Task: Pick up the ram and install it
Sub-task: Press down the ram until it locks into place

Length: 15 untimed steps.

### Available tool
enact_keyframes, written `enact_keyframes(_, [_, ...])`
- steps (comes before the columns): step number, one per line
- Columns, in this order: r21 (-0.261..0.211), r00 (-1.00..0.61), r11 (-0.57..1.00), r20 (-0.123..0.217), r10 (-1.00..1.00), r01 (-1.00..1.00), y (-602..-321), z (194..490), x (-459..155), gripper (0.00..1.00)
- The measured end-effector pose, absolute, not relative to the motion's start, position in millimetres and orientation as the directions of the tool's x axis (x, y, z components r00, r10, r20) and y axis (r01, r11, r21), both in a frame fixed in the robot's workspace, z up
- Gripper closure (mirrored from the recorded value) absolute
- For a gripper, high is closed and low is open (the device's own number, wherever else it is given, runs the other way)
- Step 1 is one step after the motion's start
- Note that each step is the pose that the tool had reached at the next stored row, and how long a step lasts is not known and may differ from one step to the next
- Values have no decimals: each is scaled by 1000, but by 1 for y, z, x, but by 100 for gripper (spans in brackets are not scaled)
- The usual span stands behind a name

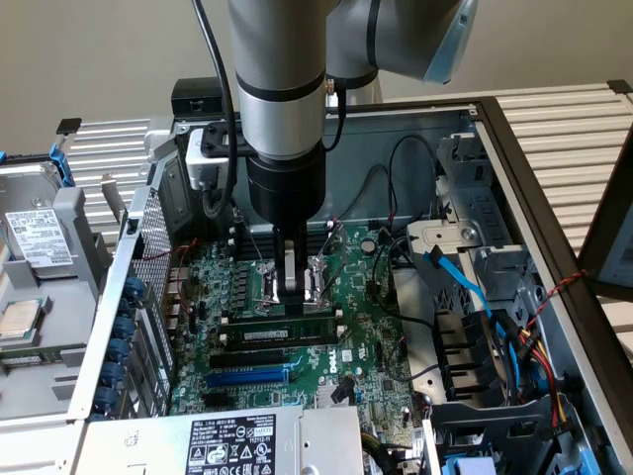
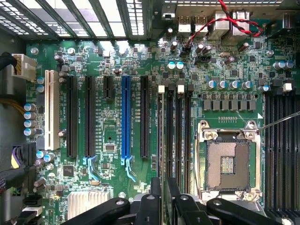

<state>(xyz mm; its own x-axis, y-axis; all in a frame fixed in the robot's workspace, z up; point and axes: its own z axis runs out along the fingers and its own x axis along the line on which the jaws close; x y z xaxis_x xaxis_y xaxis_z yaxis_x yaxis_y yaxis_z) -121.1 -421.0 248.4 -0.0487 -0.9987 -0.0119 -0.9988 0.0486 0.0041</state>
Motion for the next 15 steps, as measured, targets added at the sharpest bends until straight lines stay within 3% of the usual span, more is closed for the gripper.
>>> enact_keyframes(7, [4, -49, 49, -12, -999, -999, -421, 248, -121, 82])
enact_keyframes(9, [4, -49, 49, -12, -999, -999, -421, 248, -121, 90])
enact_keyframes(15, [8, -49, 49, -4, -999, -999, -421, 247, -118, 90])
